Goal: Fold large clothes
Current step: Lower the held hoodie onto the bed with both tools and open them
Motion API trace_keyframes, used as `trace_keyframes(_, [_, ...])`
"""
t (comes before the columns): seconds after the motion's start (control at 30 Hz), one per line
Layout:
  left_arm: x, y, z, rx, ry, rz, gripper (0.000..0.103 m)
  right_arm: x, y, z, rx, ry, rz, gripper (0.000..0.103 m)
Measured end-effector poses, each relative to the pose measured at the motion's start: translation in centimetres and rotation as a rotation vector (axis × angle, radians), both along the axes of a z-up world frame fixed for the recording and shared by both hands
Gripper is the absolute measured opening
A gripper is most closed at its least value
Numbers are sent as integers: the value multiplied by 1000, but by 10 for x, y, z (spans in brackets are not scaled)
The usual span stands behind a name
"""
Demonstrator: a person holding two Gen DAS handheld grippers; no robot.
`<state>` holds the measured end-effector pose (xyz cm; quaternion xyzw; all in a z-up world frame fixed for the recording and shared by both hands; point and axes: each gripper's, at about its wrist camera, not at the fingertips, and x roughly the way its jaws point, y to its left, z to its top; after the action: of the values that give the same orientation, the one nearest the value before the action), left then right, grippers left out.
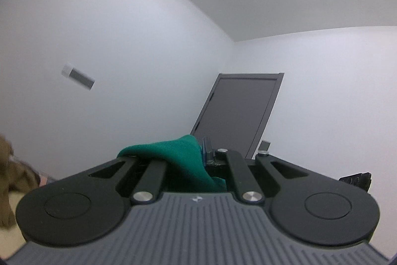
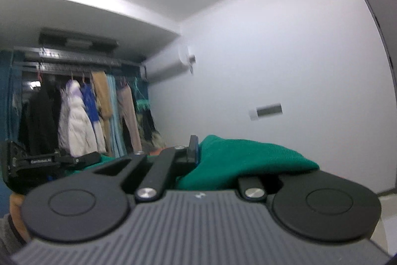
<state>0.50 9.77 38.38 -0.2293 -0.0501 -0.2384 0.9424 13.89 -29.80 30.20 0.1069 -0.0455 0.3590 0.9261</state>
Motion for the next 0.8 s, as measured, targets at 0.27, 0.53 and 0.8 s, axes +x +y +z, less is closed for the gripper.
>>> trace_keyframes(0.27, [20, -9, 88, 75, -32, 75, 8, 26, 9, 86, 16, -57, -30, 11])
trace_keyframes(0.53, [157, -6, -23, 128, 168, 149, 8, 129, 40, 3, -75, 94, -96, 11])
trace_keyframes(0.8, [326, 11, -189, 185, 370, 228, 8, 255, 91, -144, -183, 269, -187, 11])
